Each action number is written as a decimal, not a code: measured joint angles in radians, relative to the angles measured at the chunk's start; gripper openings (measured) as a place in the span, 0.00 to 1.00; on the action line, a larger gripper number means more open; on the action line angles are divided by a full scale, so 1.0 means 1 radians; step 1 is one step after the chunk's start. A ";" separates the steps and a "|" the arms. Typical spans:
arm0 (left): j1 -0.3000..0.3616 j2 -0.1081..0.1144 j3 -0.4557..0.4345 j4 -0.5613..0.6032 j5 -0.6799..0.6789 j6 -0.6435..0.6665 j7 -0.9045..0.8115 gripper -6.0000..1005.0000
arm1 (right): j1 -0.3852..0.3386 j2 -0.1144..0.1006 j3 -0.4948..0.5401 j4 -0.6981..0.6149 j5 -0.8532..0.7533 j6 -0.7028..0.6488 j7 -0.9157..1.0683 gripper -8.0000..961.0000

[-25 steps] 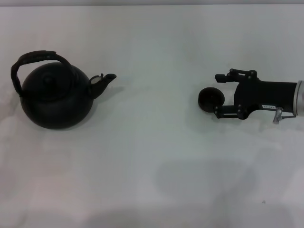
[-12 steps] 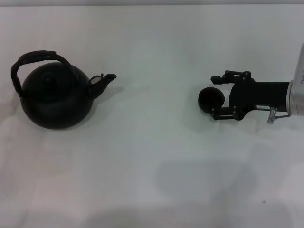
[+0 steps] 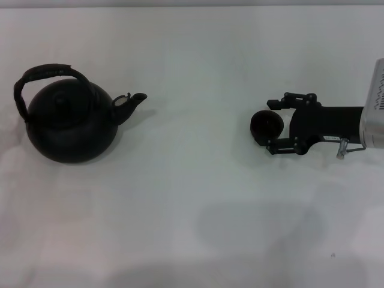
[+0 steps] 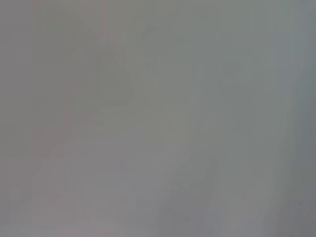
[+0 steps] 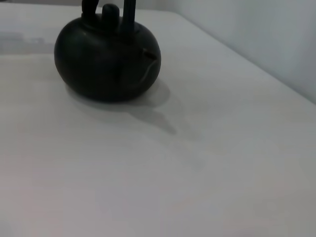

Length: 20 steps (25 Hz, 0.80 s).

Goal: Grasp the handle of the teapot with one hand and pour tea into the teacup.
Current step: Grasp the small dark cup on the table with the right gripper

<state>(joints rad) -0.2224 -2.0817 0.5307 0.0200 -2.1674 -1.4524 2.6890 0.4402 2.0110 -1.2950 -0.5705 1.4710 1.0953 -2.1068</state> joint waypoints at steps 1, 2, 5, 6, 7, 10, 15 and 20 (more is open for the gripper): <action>0.000 0.000 0.000 0.000 0.000 0.000 0.000 0.88 | 0.000 0.000 -0.008 0.001 0.000 -0.007 0.000 0.88; 0.000 0.000 0.000 0.000 0.000 0.000 0.000 0.88 | 0.001 0.000 -0.018 0.001 0.001 -0.015 0.000 0.88; -0.002 0.000 0.000 0.000 0.000 0.000 0.000 0.88 | 0.002 0.000 -0.043 0.001 0.006 -0.037 0.003 0.88; -0.002 0.000 0.000 0.000 0.000 0.000 0.000 0.88 | 0.002 0.000 -0.051 0.001 0.007 -0.044 0.003 0.88; -0.003 0.000 0.000 0.000 0.000 0.000 0.000 0.88 | 0.002 0.000 -0.051 0.001 0.007 -0.044 0.003 0.88; -0.004 0.001 0.000 0.000 0.000 0.000 0.000 0.88 | 0.003 0.000 -0.055 0.001 0.008 -0.047 0.004 0.88; -0.006 0.002 0.000 0.000 0.000 0.005 0.000 0.88 | 0.003 0.001 -0.055 0.001 0.017 -0.048 0.000 0.88; -0.009 0.003 0.000 0.000 -0.001 0.008 0.000 0.88 | 0.005 0.002 -0.055 0.001 0.024 -0.059 -0.003 0.88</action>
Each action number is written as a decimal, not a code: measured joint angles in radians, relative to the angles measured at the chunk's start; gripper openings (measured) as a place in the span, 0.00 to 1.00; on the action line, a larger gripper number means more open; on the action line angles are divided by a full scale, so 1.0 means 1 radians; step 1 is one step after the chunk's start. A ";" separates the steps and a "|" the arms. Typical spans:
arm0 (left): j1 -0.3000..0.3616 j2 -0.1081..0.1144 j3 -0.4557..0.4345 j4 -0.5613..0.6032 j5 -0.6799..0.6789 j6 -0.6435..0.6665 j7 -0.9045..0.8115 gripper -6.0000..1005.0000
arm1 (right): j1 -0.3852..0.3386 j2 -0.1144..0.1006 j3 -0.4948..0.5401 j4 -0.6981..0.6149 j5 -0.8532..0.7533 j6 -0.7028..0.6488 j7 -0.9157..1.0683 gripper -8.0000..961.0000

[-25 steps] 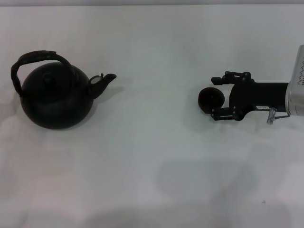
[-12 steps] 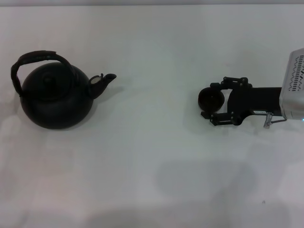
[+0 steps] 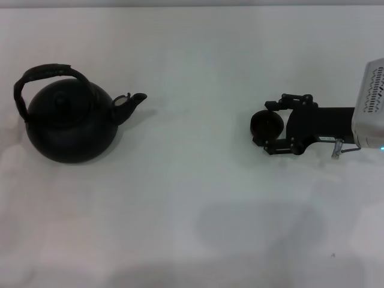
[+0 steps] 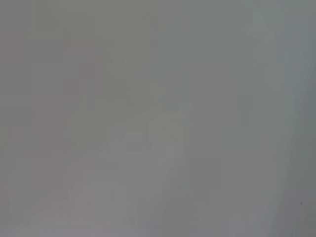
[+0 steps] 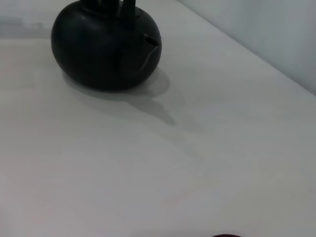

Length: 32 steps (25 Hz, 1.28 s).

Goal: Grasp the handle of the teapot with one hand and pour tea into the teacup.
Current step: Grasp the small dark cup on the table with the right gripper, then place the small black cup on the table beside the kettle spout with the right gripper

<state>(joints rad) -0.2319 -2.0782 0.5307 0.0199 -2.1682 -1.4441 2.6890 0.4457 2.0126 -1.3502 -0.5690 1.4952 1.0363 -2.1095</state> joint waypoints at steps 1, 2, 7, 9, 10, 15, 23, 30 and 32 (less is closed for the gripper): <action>-0.001 0.000 0.000 0.000 0.000 0.000 0.000 0.88 | 0.002 0.000 -0.001 0.003 0.000 -0.005 0.000 0.88; -0.001 0.000 -0.001 0.000 -0.001 0.000 0.000 0.88 | 0.005 0.000 -0.002 0.006 0.000 -0.008 0.000 0.88; -0.001 0.001 -0.003 0.002 -0.003 0.002 0.000 0.88 | 0.044 0.001 -0.008 0.056 0.001 -0.019 -0.002 0.85; -0.002 0.001 -0.003 0.005 -0.004 0.002 0.000 0.88 | 0.058 0.002 -0.008 0.072 0.001 -0.026 -0.002 0.85; -0.002 0.001 -0.003 0.006 -0.004 0.002 0.000 0.88 | 0.063 0.002 -0.009 0.078 0.000 -0.029 -0.002 0.84; -0.001 0.001 -0.006 0.009 -0.005 0.003 0.000 0.88 | 0.061 0.003 -0.002 0.070 0.006 -0.007 0.008 0.78; -0.003 0.002 -0.006 0.009 -0.006 0.004 0.000 0.88 | 0.022 0.000 -0.007 -0.070 0.041 0.083 0.198 0.76; -0.012 0.001 -0.005 0.003 -0.005 0.006 0.000 0.88 | 0.036 0.013 -0.035 -0.089 0.065 0.109 0.274 0.77; -0.014 0.001 -0.003 0.002 -0.003 0.006 0.000 0.88 | 0.040 0.014 -0.059 -0.089 0.079 0.098 0.274 0.77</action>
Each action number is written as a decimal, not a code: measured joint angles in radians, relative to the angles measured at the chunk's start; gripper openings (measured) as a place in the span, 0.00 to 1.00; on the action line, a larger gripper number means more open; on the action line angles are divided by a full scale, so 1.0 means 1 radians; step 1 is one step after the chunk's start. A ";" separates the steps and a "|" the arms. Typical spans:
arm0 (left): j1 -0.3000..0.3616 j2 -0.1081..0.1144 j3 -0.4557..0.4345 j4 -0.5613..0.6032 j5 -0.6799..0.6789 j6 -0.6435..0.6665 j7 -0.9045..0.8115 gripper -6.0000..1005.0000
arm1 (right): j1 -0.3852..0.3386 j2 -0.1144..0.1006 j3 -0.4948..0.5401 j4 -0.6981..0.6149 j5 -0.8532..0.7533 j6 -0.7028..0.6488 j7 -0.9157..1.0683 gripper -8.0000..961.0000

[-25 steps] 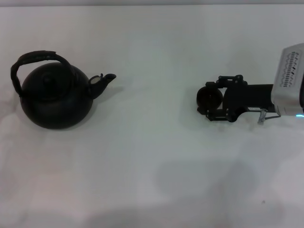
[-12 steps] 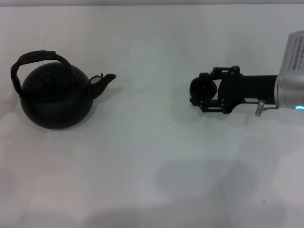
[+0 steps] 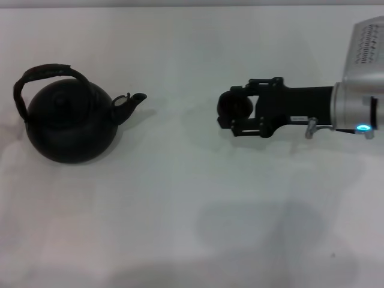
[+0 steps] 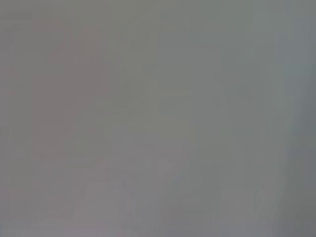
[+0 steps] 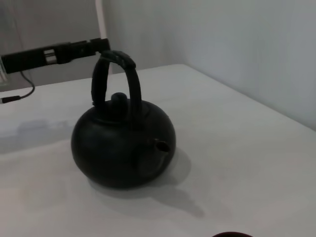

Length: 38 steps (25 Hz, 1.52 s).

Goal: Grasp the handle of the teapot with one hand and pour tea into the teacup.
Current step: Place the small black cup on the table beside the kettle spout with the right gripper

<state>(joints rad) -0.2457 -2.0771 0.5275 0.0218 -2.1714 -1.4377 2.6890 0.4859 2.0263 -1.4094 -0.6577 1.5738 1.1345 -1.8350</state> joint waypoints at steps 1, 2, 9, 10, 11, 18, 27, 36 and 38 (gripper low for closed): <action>0.000 0.000 0.000 0.000 0.000 0.000 0.000 0.88 | 0.004 0.000 -0.022 0.001 0.014 -0.013 0.000 0.78; -0.001 -0.001 0.001 0.000 0.001 0.001 0.000 0.88 | 0.008 0.000 -0.044 0.002 0.027 -0.025 0.001 0.78; -0.001 -0.001 0.002 0.000 0.004 0.000 0.000 0.88 | 0.044 0.001 -0.232 0.003 0.089 -0.178 0.026 0.79; -0.002 -0.001 0.003 0.000 0.004 -0.001 0.000 0.88 | 0.047 0.001 -0.257 0.002 0.098 -0.200 0.029 0.79; -0.002 -0.001 0.003 0.000 0.004 -0.002 0.000 0.88 | 0.049 0.001 -0.278 0.000 0.103 -0.223 0.030 0.79; -0.011 -0.001 0.003 0.000 0.004 0.000 0.000 0.88 | 0.057 0.002 -0.370 -0.001 0.129 -0.334 0.025 0.80; -0.020 -0.001 0.003 0.000 0.004 0.010 0.000 0.88 | 0.051 0.002 -0.374 0.009 0.130 -0.355 -0.012 0.82; -0.022 -0.002 0.003 0.000 0.004 0.010 0.000 0.88 | 0.049 0.000 -0.375 0.014 0.124 -0.345 -0.029 0.83; -0.022 -0.003 0.003 0.000 0.004 0.010 0.000 0.88 | 0.048 0.000 -0.375 0.021 0.122 -0.343 -0.033 0.84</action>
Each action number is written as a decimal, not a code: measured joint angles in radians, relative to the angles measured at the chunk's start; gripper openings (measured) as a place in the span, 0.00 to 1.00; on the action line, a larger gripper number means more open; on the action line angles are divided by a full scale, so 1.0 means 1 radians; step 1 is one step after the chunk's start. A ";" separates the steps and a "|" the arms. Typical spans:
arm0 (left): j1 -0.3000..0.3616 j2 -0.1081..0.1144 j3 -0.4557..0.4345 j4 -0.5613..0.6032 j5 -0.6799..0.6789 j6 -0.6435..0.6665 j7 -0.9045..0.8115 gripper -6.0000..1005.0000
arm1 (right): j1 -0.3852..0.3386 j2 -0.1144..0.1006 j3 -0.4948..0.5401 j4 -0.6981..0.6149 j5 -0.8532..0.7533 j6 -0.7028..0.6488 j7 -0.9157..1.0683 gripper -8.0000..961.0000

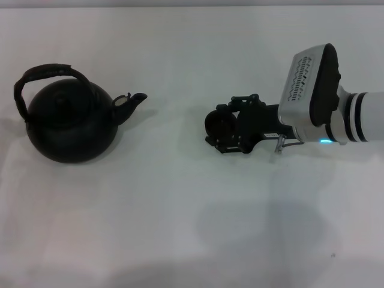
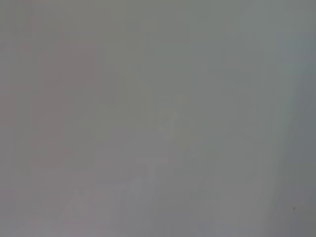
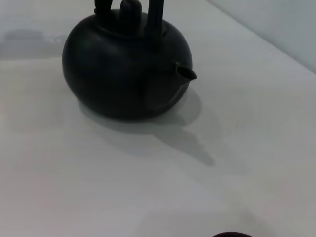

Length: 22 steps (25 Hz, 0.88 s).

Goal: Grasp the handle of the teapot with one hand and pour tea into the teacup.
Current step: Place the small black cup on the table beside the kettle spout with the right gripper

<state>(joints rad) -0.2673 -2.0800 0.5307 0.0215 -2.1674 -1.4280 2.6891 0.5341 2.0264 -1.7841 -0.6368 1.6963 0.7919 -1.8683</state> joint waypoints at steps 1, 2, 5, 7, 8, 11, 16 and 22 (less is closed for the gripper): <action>0.000 0.000 0.000 0.000 0.000 0.000 0.000 0.88 | 0.000 0.000 -0.001 0.005 0.000 0.003 -0.008 0.84; 0.000 0.000 0.000 0.000 0.000 0.000 0.000 0.88 | 0.000 0.000 -0.001 0.005 0.000 0.003 -0.008 0.84; 0.000 0.001 0.000 0.000 0.000 0.000 0.000 0.88 | 0.000 0.000 -0.001 0.012 0.006 0.004 -0.019 0.85; 0.000 0.001 0.000 0.000 0.000 0.000 0.000 0.88 | -0.001 0.000 -0.001 0.013 0.009 0.004 -0.021 0.85; 0.000 0.001 0.000 0.000 0.000 0.000 0.000 0.88 | -0.001 0.000 -0.001 0.013 0.009 0.004 -0.021 0.85; 0.000 0.002 0.000 0.000 0.001 0.000 0.000 0.88 | -0.002 0.001 -0.001 0.013 0.010 0.005 -0.021 0.86; 0.000 0.003 0.000 0.003 0.002 -0.001 0.000 0.88 | -0.002 0.002 -0.002 0.015 0.015 0.008 -0.021 0.86; 0.000 0.004 0.000 0.007 0.002 -0.001 0.001 0.88 | -0.002 0.002 -0.002 0.008 0.022 0.012 -0.021 0.87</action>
<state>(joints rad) -0.2669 -2.0756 0.5306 0.0289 -2.1658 -1.4287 2.6902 0.5322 2.0279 -1.7863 -0.6290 1.7183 0.8039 -1.8897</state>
